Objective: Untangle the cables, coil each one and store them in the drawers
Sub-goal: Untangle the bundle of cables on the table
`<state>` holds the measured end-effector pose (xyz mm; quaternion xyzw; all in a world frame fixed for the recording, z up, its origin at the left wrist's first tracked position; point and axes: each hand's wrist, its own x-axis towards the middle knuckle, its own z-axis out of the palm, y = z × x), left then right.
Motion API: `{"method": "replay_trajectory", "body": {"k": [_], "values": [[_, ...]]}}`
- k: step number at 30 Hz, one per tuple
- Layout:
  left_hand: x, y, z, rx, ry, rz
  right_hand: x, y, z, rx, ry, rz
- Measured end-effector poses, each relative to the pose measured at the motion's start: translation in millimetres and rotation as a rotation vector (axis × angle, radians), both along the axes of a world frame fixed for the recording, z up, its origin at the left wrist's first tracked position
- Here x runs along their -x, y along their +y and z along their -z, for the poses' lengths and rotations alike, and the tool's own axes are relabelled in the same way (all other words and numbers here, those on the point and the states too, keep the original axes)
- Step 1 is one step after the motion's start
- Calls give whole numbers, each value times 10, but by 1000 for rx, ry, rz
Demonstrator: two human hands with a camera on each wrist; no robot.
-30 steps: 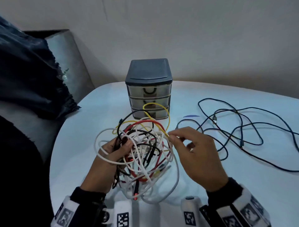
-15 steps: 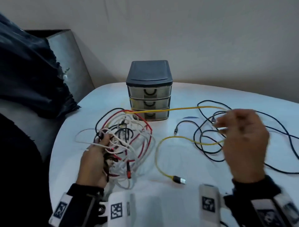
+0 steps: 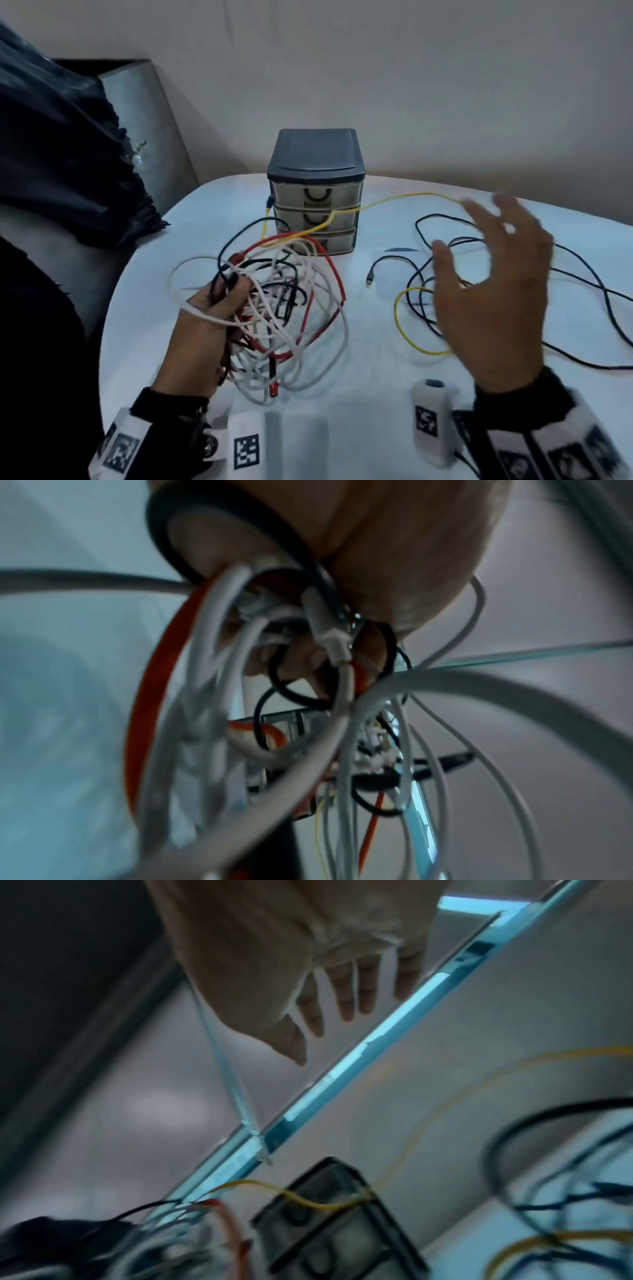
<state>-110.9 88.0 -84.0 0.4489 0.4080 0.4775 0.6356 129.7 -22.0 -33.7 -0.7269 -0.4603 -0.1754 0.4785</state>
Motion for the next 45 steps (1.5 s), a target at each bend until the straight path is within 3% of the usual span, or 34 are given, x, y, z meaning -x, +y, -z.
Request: {"method": "replay_trajectory", "body": {"k": [3, 7, 13, 17, 24, 26, 28, 32, 33, 36, 38, 39, 41, 42, 45], "values": [[-96, -101, -12, -100, 57, 113, 364, 60, -108, 131, 47, -323], [-138, -201, -64, -179, 157, 212, 445, 60, 139, 436, -8, -443], [-99, -192, -27, -130, 199, 250, 208, 18, 286, 360, 51, -455], [-159, -191, -28, -86, 146, 180, 72, -45, 197, 424, 190, -562], [-100, -77, 18, 68, 32, 79, -206, -231, -6, 334, 441, -660], [-77, -46, 46, 105, 27, 61, -248, -261, -74, 238, 477, -616], [-40, -11, 40, 150, 4, 24, -366, -259, -86, 39, 559, -437], [87, 92, 70, 356, -192, 15, -696, -273, -56, -333, 844, -168], [116, 126, 46, 427, -233, 15, -742, -272, -37, -336, 851, -135], [41, 60, -96, 526, -478, 333, -781, -248, 47, -282, 881, -101], [6, 60, -86, 511, -384, 272, -736, -214, 133, -207, 894, -48], [-5, 48, -66, 587, -454, 245, -690, -193, 161, -160, 872, -5], [-42, -90, -91, 501, -697, 444, -533, -158, 190, -57, 749, 15], [-18, -108, -96, 419, -634, 393, -424, -143, 193, -32, 678, -9], [-47, -130, -34, 364, -595, 518, -81, -65, 252, 38, 568, -161]]}}
